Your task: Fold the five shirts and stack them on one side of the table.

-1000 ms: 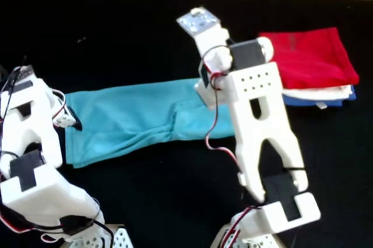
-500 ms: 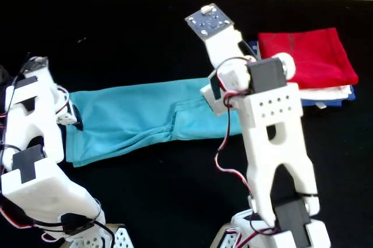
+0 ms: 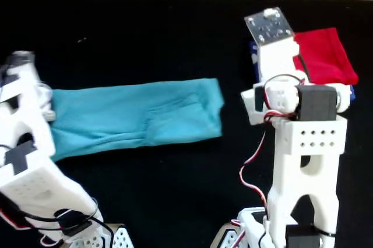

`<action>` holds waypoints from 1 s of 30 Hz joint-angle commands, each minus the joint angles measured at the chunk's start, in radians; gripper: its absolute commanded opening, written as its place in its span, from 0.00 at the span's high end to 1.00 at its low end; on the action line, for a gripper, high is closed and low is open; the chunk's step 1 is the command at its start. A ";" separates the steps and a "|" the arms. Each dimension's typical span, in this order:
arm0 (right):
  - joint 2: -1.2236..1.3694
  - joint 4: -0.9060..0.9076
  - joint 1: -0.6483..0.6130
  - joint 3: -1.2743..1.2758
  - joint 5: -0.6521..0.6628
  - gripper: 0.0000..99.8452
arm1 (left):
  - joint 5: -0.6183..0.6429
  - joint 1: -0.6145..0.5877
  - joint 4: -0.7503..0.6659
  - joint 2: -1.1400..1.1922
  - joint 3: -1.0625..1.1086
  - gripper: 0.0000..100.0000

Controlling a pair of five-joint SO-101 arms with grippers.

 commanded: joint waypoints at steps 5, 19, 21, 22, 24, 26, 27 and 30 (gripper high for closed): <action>-0.104 -0.064 0.022 0.234 -0.002 0.86 | -0.012 -0.016 0.101 -0.016 -0.176 0.99; -0.452 -0.599 0.108 1.135 -0.003 0.99 | 0.212 0.429 0.707 -0.246 -0.484 0.99; -0.490 -0.696 0.142 1.279 -0.003 0.99 | 0.233 0.516 0.718 -0.303 -0.493 0.99; -0.510 -0.743 0.162 1.345 -0.003 0.99 | 0.238 0.564 0.718 -0.321 -0.493 0.99; -0.552 -0.820 0.213 1.457 -0.003 0.99 | 0.239 0.653 0.718 -0.351 -0.492 0.99; -0.598 -0.875 0.266 1.546 -0.003 0.99 | 0.241 0.742 0.718 -0.352 -0.496 0.99; -0.621 -0.898 0.291 1.583 -0.003 0.99 | 0.241 0.782 0.717 -0.351 -0.496 0.99; -0.702 -0.958 0.340 1.675 -0.003 0.99 | 0.241 0.895 0.687 -0.349 -0.478 0.99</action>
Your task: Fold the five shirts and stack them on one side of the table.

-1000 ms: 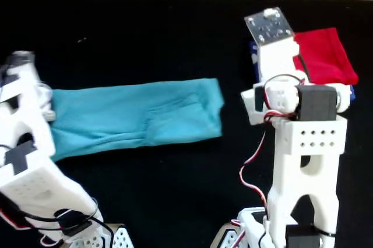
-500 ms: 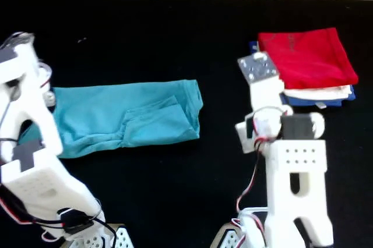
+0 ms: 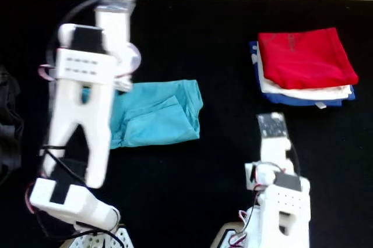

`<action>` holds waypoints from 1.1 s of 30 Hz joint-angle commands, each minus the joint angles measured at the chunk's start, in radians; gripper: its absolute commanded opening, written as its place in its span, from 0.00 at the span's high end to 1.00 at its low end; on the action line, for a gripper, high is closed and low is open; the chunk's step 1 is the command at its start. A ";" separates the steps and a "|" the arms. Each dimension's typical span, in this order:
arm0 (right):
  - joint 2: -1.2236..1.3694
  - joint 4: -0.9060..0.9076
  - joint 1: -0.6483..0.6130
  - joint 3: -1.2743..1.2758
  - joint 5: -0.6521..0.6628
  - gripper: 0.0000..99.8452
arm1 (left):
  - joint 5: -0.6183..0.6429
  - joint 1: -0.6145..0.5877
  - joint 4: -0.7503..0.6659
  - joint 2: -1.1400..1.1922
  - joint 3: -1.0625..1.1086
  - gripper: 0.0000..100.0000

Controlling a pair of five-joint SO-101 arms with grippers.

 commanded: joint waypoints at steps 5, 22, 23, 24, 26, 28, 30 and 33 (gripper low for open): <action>-0.209 -0.085 0.067 0.179 -0.003 0.99 | 0.006 0.206 -0.186 -0.047 0.105 0.99; -0.452 0.015 0.062 0.243 -0.002 0.99 | 0.140 0.328 -0.532 0.272 0.084 0.98; -0.452 0.015 0.062 0.243 -0.002 0.99 | 0.153 0.329 -0.517 0.283 0.058 0.97; -0.452 0.015 0.062 0.243 -0.002 0.99 | 0.170 0.328 -0.496 0.295 0.025 0.94; -0.452 0.015 0.062 0.243 -0.002 0.99 | 0.210 0.323 -0.433 0.302 -0.048 0.86; -0.452 0.015 0.062 0.243 -0.002 0.99 | 0.235 0.306 -0.364 0.305 -0.122 0.79; -0.452 0.015 0.062 0.243 -0.002 0.99 | 0.236 0.282 -0.285 0.302 -0.194 0.75; -0.452 0.015 0.062 0.243 -0.002 0.99 | 0.233 0.229 -0.137 0.302 -0.288 0.75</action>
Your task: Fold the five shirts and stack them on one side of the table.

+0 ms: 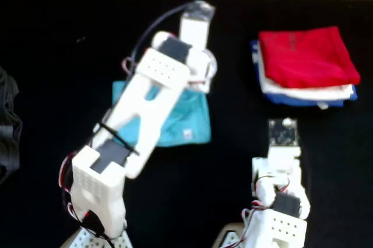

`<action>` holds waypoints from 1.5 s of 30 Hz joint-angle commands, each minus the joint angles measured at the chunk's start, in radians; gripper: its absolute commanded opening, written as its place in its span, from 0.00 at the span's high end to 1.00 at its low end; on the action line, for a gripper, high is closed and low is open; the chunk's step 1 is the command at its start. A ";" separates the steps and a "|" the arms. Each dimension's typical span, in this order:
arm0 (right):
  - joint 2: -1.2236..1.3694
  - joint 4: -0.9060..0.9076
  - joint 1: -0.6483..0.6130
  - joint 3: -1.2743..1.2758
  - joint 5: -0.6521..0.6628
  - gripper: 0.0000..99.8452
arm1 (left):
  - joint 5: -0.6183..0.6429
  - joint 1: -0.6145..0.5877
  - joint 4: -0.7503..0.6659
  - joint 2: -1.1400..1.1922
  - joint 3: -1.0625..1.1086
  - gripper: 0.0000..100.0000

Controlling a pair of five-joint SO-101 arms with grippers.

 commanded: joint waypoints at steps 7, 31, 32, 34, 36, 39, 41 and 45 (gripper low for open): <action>-0.012 0.005 -0.004 0.101 -0.002 0.99 | -0.078 -0.199 0.164 0.028 0.039 0.97; -0.015 0.005 -0.004 0.101 -0.002 0.99 | -0.072 0.094 0.152 -0.021 0.173 0.99; -0.015 0.005 -0.004 0.101 -0.002 0.99 | -0.072 0.067 0.149 -0.050 0.174 0.99; -0.015 0.005 -0.004 0.101 -0.002 0.99 | -0.074 0.010 0.144 -0.090 0.174 0.99; -0.015 0.005 -0.004 0.101 -0.002 0.99 | -0.072 -0.047 0.103 -0.097 0.186 0.99; -0.015 0.005 -0.004 0.101 -0.002 0.99 | -0.072 -0.079 0.017 -0.048 0.251 0.99; -0.015 0.005 -0.004 0.101 -0.002 0.99 | -0.072 -0.062 -0.017 0.001 0.297 0.99; -0.015 0.005 -0.004 0.101 -0.002 0.99 | -0.006 0.051 -0.018 0.071 0.344 0.99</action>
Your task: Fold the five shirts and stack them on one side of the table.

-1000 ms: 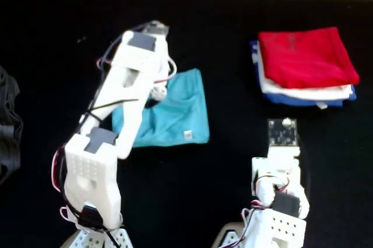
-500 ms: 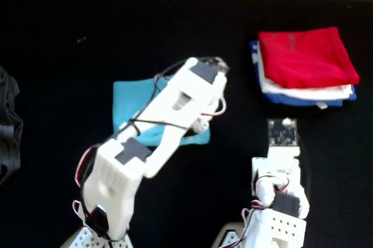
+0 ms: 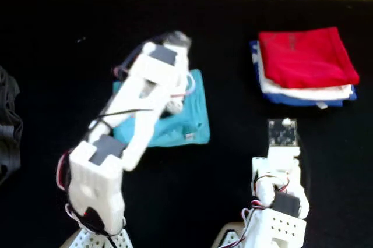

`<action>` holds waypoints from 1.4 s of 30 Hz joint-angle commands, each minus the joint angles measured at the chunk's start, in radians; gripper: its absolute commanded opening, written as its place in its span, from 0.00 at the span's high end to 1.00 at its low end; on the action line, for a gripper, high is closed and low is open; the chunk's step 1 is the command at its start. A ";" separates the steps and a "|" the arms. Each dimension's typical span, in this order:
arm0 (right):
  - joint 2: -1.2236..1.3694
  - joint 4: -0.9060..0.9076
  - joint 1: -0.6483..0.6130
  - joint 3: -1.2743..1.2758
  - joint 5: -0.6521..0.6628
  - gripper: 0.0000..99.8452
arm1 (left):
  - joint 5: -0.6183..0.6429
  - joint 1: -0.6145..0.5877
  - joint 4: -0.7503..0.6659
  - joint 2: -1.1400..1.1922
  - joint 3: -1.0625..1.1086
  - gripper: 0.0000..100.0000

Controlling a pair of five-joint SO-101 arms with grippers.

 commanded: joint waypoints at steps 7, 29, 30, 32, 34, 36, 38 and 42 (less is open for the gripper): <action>-0.012 0.005 -0.004 0.101 -0.002 0.99 | 0.103 0.245 -0.011 0.019 0.015 0.99; -0.012 0.005 -0.004 0.101 -0.002 0.99 | 0.103 -0.191 0.321 -0.074 -0.417 0.99; -0.012 0.005 -0.004 0.101 -0.002 0.99 | 0.103 -0.203 0.321 -0.120 -0.371 0.99; -0.012 0.005 -0.004 0.102 -0.002 0.99 | 0.095 -0.209 0.321 -0.228 -0.232 0.99; -0.012 0.005 -0.004 0.102 -0.002 0.99 | 0.094 -0.208 0.273 -0.335 -0.044 0.99; -0.012 0.005 -0.005 0.102 -0.002 0.99 | 0.094 -0.208 0.123 -0.424 0.177 0.99; -0.012 0.005 -0.005 0.102 -0.002 0.99 | 0.094 -0.209 -0.058 -0.503 0.401 0.99; -0.012 0.005 -0.005 0.102 -0.002 0.99 | 0.094 -0.231 -0.324 -0.607 0.720 0.99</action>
